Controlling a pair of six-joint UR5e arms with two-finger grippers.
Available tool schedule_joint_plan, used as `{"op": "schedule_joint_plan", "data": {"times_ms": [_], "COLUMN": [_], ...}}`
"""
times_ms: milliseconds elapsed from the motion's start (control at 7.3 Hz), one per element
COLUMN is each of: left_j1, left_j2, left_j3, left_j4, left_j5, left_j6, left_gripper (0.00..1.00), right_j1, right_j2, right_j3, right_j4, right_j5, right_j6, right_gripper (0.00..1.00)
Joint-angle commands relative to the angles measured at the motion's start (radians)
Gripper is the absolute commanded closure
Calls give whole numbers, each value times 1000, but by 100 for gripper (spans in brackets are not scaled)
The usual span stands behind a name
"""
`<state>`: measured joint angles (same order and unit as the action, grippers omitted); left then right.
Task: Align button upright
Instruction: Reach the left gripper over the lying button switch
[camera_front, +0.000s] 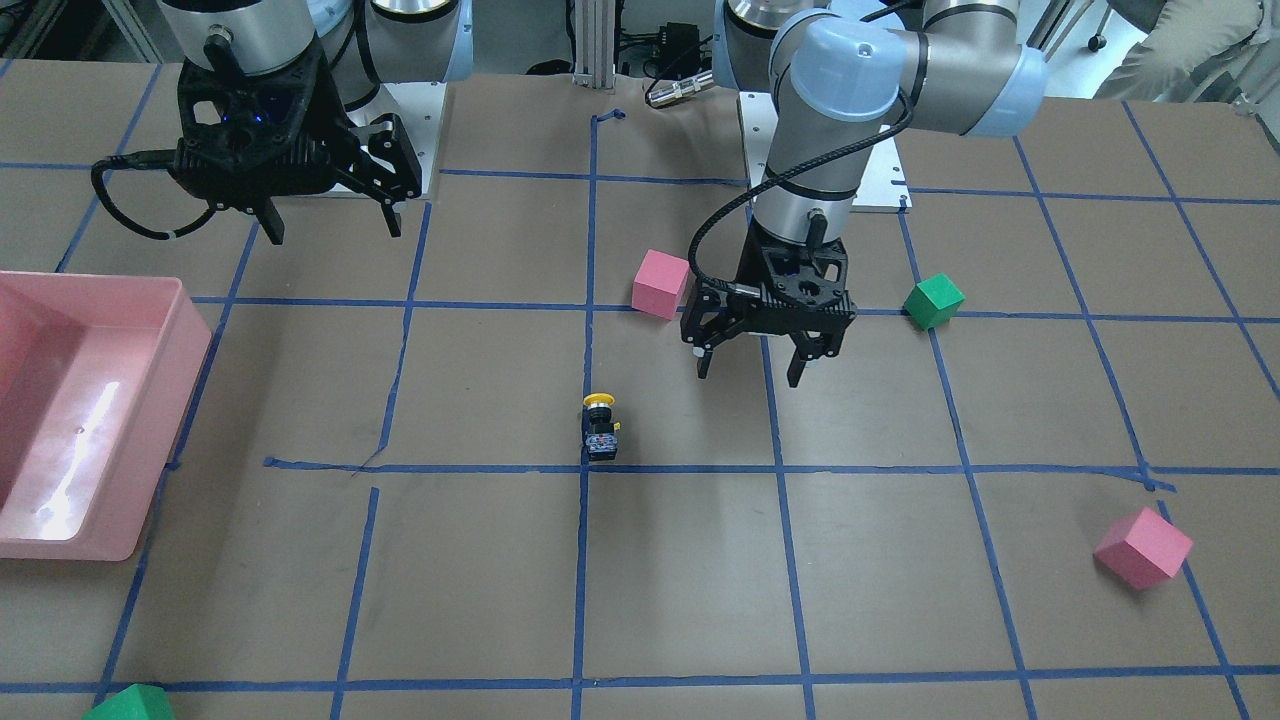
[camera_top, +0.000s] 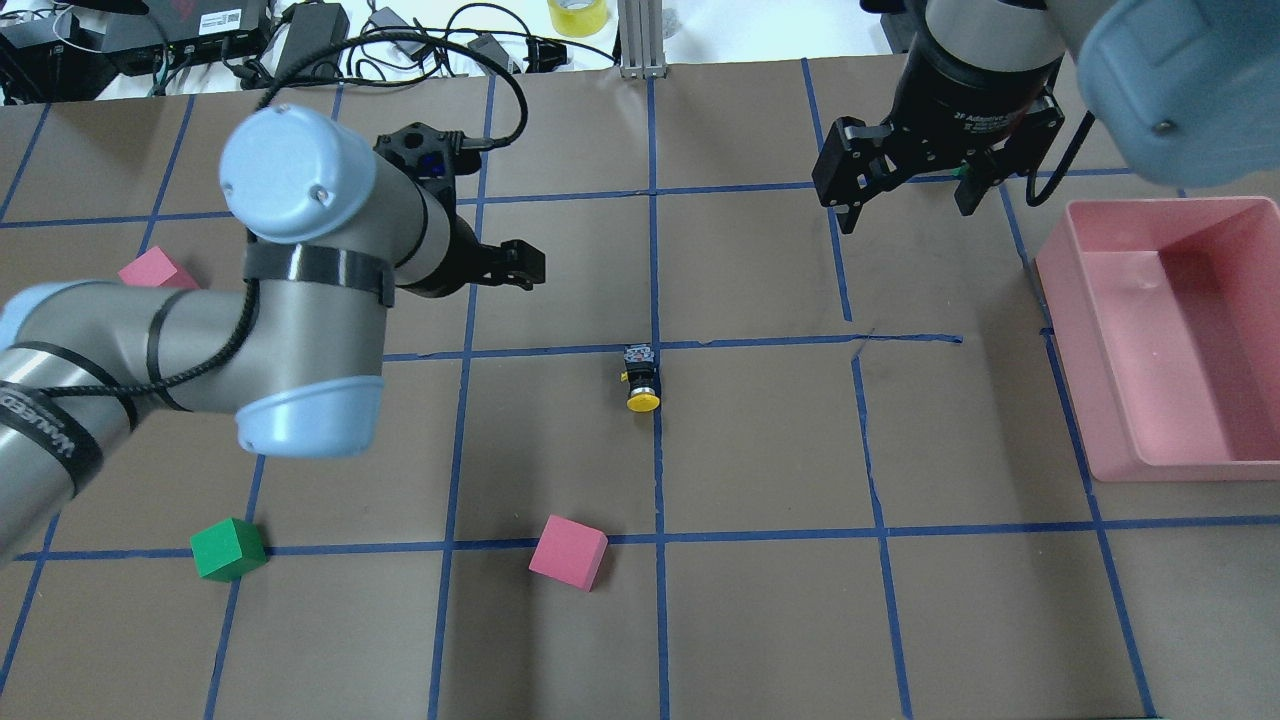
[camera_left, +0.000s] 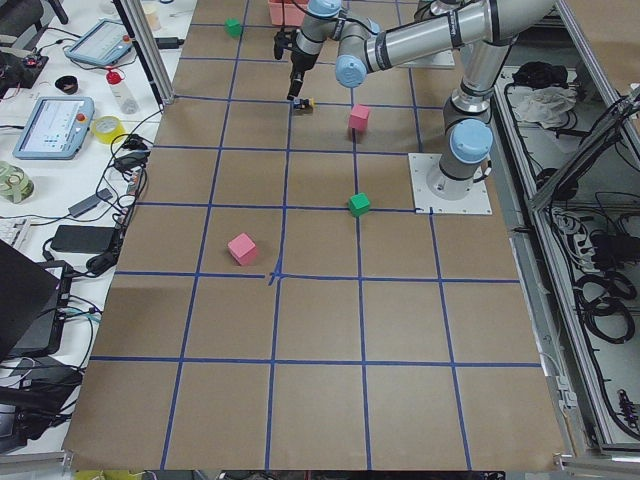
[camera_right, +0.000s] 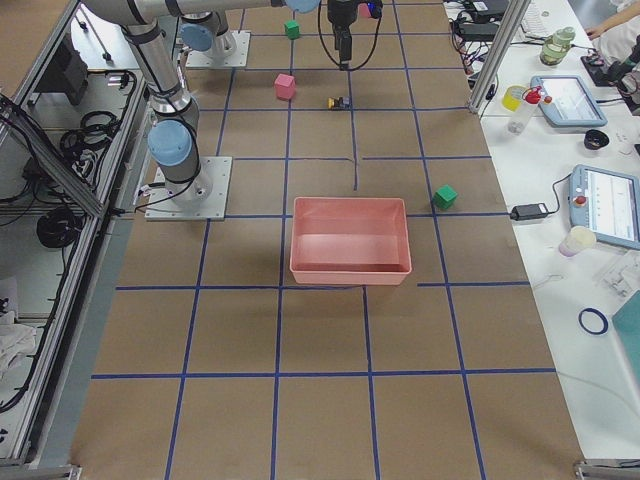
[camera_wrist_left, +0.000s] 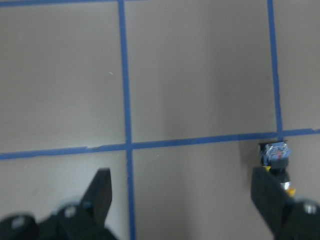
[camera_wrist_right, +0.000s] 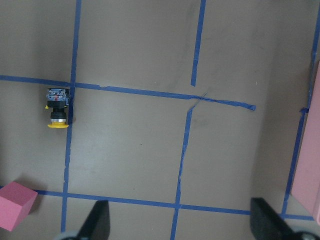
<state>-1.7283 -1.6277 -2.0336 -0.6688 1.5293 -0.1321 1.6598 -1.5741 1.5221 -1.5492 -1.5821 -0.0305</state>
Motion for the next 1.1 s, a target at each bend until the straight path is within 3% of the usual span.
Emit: {"op": "schedule_joint_plan", "data": {"times_ms": [0,685,958], "left_j1": [-109,-279,-307], "left_j2": [-29,-225,-300], "left_j3": [-101,-111,-109], "left_j4": [190,409,411], "left_j5": [67,97,89], "left_j6": [-117,-333,-412], "left_gripper": [0,2,2], "right_j1": [0,-6,-8], "right_j2": [0,0,0], "right_j3": [10,12,12], "right_j4": [1,4,12], "right_j5": [-7,-15,-21], "right_j6": [0,0,0], "right_gripper": [0,0,0]}}
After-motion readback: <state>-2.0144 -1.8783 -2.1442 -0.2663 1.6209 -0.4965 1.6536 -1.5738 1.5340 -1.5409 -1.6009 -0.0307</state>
